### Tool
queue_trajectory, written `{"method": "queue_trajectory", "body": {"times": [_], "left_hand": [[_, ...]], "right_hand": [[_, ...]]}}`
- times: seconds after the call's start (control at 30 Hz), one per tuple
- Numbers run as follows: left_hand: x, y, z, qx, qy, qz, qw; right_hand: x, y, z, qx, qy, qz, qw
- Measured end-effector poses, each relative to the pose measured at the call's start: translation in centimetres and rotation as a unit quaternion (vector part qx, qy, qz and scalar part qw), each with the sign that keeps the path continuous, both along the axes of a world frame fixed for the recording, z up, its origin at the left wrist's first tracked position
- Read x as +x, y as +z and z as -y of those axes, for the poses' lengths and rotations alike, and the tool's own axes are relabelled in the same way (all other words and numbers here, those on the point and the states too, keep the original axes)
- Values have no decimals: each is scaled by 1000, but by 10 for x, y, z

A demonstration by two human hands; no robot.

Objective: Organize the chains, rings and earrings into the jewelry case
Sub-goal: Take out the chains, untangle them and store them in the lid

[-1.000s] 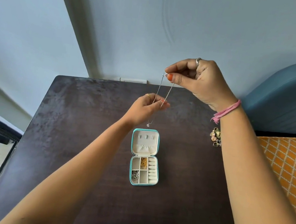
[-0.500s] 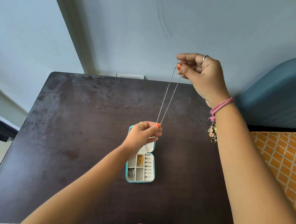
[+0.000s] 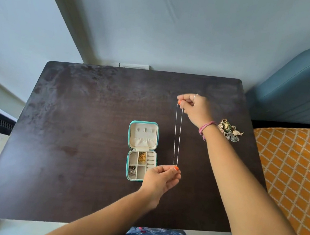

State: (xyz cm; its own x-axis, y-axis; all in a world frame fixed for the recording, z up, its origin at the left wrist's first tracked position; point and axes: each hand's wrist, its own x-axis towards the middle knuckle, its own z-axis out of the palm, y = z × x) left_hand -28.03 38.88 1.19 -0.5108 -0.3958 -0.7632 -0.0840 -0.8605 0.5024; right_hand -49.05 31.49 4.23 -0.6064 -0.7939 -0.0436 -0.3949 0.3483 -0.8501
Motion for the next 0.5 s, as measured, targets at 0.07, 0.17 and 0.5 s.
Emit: {"method": "queue_trajectory", "body": {"times": [0.07,0.17,0.5], "left_hand": [[-1,-5,-10,15,-10,21,1000],[0,-15,-22,29,-21,51,998],[14,-48,-44,36,-3,116,993]], "right_hand": [[0,-21,-8,31,-9,0,999],[3,-45,-18,64,-15,13,998],[6,-77,-40,114,4,57,992]]}}
